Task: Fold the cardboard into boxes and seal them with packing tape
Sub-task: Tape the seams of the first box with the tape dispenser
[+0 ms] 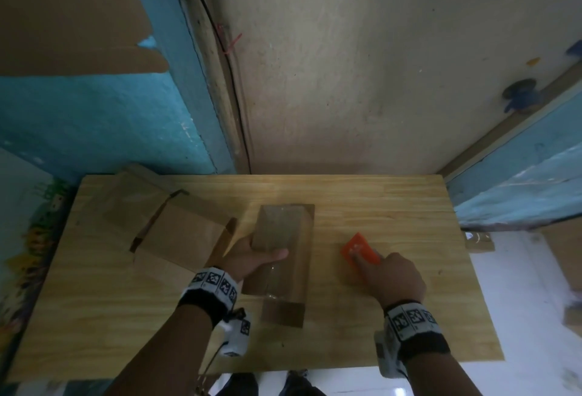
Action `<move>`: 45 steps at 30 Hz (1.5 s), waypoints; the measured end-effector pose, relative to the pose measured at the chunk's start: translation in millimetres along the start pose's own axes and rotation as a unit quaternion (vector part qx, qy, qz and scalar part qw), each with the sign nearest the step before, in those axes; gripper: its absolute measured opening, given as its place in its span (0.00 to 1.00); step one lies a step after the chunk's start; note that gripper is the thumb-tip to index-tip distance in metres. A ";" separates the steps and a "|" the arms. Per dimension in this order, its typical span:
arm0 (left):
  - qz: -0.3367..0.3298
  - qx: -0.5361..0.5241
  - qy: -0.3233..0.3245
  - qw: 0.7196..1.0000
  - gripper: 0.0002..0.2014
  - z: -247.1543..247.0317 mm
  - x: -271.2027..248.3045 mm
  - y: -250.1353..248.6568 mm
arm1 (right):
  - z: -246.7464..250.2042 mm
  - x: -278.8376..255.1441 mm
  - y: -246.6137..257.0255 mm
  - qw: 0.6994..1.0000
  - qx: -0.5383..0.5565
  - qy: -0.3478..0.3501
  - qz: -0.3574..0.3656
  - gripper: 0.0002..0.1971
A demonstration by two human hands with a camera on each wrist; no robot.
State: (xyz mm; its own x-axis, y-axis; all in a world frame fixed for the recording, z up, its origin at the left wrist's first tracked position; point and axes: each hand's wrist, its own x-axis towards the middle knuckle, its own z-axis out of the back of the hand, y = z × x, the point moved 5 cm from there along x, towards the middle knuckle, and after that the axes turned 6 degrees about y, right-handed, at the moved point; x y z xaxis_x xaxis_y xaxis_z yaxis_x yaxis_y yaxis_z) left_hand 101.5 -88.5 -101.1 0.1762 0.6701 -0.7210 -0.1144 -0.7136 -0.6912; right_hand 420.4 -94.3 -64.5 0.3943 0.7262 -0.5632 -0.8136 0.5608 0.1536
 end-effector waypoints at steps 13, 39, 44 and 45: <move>-0.230 0.557 -0.100 0.791 0.47 -25.7 -1.1 -60.7 | 1.2 -11.3 1.5 1.000 -0.020 0.008 0.016 0.34; -0.212 0.223 -0.056 0.950 0.53 -20.4 10.4 -64.0 | 1.3 -20.1 -16.6 0.990 0.123 0.044 0.048 0.48; -0.180 0.059 -0.073 0.979 0.21 5.8 -8.2 -66.6 | 31.2 -48.9 2.5 0.953 0.253 0.088 0.142 0.44; -0.176 0.025 -0.071 0.981 0.16 10.4 -10.8 -64.9 | 37.5 -57.1 10.5 0.941 0.273 0.107 0.168 0.41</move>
State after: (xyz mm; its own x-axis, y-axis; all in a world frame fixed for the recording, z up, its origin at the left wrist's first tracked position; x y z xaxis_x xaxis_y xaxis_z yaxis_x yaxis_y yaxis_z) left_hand 96.8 -47.4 -48.9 0.0765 0.8978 -0.4337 -0.1190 -0.4236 -0.8980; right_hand 405.4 -114.9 -0.3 0.0114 0.8345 -0.5508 -0.5120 0.4781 0.7137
